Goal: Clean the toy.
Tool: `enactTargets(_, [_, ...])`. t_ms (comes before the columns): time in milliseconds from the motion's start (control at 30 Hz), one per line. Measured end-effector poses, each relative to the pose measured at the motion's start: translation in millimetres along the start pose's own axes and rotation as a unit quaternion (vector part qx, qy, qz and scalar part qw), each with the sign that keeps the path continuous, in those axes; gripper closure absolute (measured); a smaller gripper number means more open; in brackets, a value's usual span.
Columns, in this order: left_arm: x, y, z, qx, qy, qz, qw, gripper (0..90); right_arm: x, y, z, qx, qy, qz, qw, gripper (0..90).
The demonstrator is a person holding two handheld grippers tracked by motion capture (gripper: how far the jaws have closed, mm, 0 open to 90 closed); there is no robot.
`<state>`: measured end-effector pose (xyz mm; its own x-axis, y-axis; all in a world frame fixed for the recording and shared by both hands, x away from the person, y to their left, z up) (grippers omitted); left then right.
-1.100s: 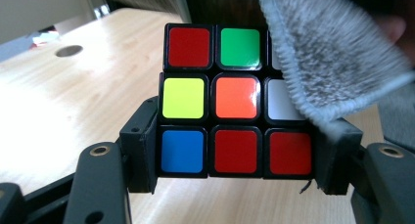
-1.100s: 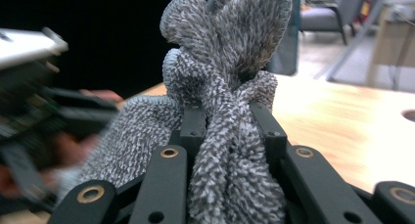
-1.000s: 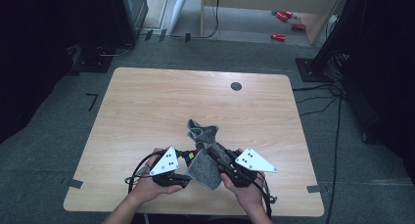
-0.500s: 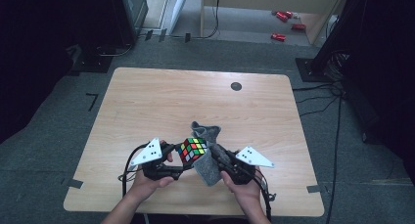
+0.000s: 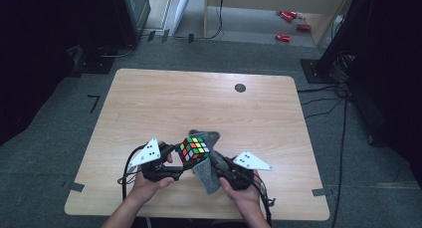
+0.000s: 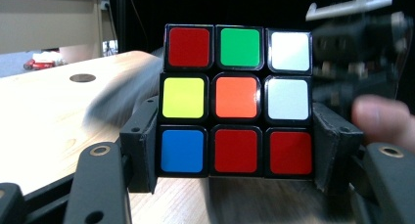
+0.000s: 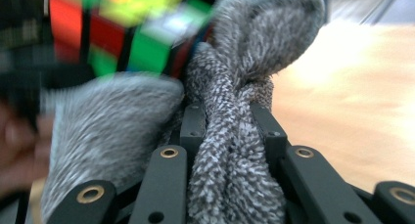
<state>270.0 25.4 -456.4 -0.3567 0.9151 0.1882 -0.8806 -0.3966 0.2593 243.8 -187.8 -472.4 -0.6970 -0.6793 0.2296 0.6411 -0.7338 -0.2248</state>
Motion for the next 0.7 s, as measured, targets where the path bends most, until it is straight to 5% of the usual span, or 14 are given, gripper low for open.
enactTargets(67, [-1.6, 0.7, -0.7, 0.001, -0.003, -0.001, 1.0000, 34.5, 7.9, 4.2, 6.2, -0.011, 0.028, -0.008, 0.9995, 72.5])
enactTargets(133, [-3.3, 2.1, -1.1, -0.002, -0.005, -0.003, 1.0000, 34.5, 8.8, -0.1, 6.5, 0.004, 0.030, -0.006, 0.9995, 72.5])
enactTargets(233, [-1.9, 1.2, 0.2, 0.003, 0.001, -0.003, 1.0000, 34.5, 2.3, -8.6, -0.6, 0.013, 0.015, 0.004, 0.9998, 72.7])
enactTargets(333, [1.8, -1.8, 1.9, 0.008, 0.006, 0.001, 1.0000, 34.5, -5.1, -13.6, -9.6, 0.007, -0.006, 0.040, 0.9992, 72.8])
enactTargets(467, [4.8, -4.6, 3.7, 0.012, 0.011, 0.003, 0.9999, 34.5, -9.5, -19.1, -13.2, 0.041, -0.034, 0.045, 0.9976, 72.7])
enactTargets(633, [4.4, -5.2, 3.2, 0.010, 0.006, 0.002, 0.9999, 34.5, 3.6, -7.8, -0.5, 0.025, 0.023, 0.009, 0.9994, 72.7])
enactTargets(700, [3.1, -4.4, 2.6, 0.012, 0.003, -0.001, 0.9999, 34.5, 5.9, -8.0, 1.8, 0.029, 0.034, 0.011, 0.9989, 72.7])
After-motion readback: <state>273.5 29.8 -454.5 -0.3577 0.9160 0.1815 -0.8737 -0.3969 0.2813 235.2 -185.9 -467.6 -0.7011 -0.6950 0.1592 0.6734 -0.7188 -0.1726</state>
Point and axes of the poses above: each handheld gripper's, and its own axes: x roughly backward along the jaws, z roughly out of its top, y roughly to its right, the point moved 4 cm from there along -x, roughly forward along the jaws, and after that the axes turned 6 degrees about x, right-handed, at the moved point
